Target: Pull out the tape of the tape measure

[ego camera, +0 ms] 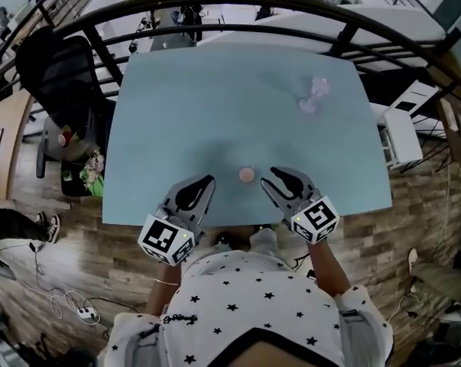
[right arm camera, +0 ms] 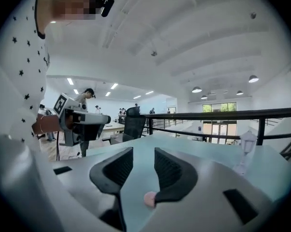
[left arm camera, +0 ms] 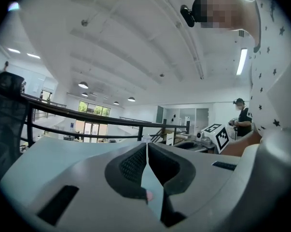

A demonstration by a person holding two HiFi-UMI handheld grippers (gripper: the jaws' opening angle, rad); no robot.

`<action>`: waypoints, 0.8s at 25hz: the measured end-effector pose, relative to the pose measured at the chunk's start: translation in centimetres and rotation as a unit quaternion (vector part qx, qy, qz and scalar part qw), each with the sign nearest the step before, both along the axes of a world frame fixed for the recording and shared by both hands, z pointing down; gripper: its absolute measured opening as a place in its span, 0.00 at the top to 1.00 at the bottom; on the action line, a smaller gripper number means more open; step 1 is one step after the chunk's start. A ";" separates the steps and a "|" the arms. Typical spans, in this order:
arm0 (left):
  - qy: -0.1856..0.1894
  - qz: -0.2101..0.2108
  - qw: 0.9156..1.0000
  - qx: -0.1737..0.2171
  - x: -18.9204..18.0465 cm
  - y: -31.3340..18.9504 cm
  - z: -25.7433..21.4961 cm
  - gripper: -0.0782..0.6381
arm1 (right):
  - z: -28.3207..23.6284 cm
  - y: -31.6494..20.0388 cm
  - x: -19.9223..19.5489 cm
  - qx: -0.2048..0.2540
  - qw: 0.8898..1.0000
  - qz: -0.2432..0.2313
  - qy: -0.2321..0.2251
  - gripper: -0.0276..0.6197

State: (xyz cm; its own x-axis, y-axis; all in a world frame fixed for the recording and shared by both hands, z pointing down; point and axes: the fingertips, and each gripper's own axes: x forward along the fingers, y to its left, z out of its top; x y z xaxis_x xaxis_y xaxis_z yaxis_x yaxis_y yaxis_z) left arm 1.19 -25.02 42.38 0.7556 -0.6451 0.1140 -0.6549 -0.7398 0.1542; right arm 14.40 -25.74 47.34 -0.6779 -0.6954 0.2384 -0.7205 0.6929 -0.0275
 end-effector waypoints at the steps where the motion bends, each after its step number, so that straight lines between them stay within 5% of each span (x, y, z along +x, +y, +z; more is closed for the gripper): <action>1: 0.000 -0.017 1.000 -0.001 -0.2 -0.3 0.0 0.85 | 0.7 -0.6 0.0 -0.007 1.000 -0.018 0.007 0.74; 5: 0.002 -0.081 0.997 -0.006 -0.6 -0.9 -0.2 0.84 | 3.7 -2.0 -0.1 -0.029 0.993 -0.099 0.051 0.72; 9: -0.002 -0.135 0.991 -0.008 -0.7 -0.9 -0.2 0.84 | 7.5 -2.7 -0.2 -0.041 0.976 -0.181 0.115 0.66; 17: -0.024 -0.229 0.973 -0.028 -1.4 0.8 0.6 0.85 | 14.8 -3.0 -1.6 -0.034 0.906 -0.348 0.239 0.57; 20: -0.031 -0.261 0.965 -0.026 -1.8 1.7 0.3 0.85 | 16.2 -3.7 -1.9 -0.041 0.892 -0.376 0.248 0.57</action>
State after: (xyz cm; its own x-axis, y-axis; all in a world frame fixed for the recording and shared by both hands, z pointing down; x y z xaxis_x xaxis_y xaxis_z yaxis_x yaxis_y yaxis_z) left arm -0.63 -23.30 42.69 0.3206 -0.9277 0.1914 -0.9450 -0.2995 0.1312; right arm 12.45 -29.41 63.57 -0.7429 -0.0545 0.6672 0.0101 0.9957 0.0926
